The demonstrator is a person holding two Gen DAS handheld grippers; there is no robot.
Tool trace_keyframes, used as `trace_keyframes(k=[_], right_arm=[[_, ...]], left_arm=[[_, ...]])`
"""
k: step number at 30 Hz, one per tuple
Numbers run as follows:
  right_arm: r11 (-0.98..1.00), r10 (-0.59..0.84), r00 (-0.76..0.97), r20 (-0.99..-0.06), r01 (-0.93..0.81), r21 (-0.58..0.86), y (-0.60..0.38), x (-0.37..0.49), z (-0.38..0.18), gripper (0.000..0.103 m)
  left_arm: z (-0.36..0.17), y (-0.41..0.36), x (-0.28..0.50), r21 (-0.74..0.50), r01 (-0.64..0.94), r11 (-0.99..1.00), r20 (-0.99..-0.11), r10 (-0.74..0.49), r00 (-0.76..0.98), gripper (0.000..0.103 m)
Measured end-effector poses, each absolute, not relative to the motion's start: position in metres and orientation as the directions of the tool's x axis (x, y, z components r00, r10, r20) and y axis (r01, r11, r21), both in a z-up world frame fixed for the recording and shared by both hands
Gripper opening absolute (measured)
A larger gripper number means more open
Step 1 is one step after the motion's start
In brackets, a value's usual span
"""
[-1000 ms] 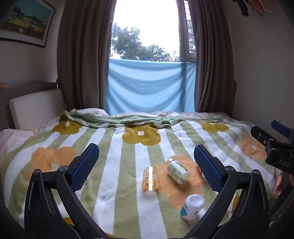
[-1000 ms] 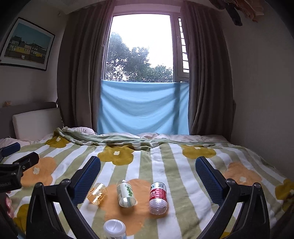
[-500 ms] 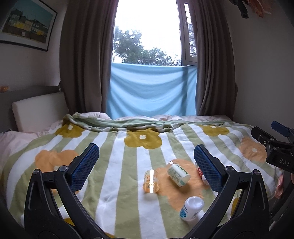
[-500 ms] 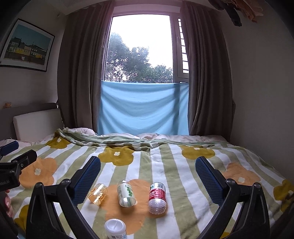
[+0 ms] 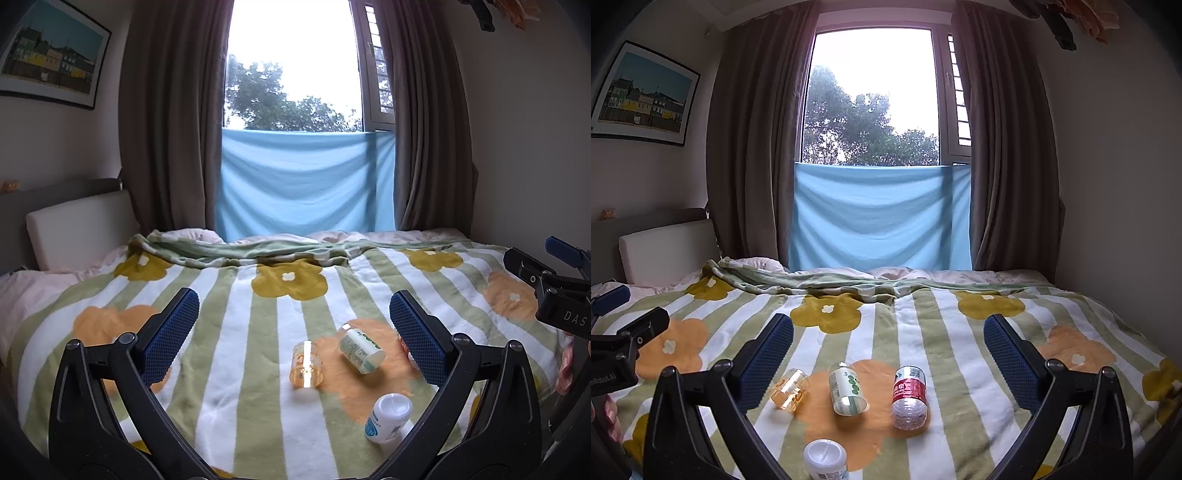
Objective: Flip cup upside down
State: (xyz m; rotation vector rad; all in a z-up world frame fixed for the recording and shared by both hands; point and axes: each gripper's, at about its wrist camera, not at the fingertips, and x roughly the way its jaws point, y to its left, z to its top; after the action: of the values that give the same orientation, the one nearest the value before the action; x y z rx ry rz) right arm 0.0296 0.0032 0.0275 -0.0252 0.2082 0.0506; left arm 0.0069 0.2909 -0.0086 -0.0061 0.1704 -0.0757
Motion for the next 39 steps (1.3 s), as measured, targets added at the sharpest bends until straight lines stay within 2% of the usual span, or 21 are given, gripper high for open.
trace_keyframes(k=[18, 39], right_arm=[[1.000, 0.012, 0.978, -0.210, -0.011, 0.008, -0.001, 0.037, 0.024, 0.103], [0.999, 0.029, 0.974, -0.224, -0.032, -0.011, 0.009, 0.053, 0.018, 0.103]], left_arm=[[-0.014, 0.286, 0.022, -0.008, 0.111, 0.994, -0.173, -0.111, 0.979, 0.103], [-0.025, 0.287, 0.034, 0.005, 0.073, 0.997, -0.163, -0.071, 0.984, 0.103]])
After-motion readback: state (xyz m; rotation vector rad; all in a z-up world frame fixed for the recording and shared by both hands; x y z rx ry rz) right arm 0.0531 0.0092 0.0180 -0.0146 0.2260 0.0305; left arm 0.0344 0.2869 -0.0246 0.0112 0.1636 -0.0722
